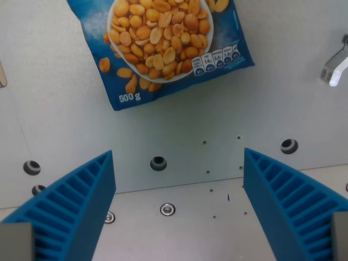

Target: Move in base negative x

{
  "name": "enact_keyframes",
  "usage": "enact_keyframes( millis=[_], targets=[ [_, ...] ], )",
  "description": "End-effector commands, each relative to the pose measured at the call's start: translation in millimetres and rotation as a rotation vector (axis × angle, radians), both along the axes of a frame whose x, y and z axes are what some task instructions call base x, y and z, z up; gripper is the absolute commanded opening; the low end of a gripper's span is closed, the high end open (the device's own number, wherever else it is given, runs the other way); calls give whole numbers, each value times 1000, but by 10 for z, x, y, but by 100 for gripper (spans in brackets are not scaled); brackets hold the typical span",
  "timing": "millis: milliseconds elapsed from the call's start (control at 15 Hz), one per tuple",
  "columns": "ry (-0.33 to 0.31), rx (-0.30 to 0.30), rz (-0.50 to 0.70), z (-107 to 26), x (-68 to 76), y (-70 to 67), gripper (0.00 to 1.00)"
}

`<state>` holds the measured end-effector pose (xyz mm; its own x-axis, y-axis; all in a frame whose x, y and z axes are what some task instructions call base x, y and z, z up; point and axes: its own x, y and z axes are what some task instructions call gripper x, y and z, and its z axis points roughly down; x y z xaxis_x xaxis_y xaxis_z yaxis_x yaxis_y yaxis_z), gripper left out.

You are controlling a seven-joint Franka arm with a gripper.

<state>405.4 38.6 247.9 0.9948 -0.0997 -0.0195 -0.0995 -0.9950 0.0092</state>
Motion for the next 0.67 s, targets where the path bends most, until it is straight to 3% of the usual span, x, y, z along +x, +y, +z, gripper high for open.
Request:
enact_keyframes(
  millis=[67, 667],
  targets=[
    [-7, 0, 0, 23, -45, -5, 100],
    [-7, 0, 0, -8, -503, -50, 100]
  ],
)
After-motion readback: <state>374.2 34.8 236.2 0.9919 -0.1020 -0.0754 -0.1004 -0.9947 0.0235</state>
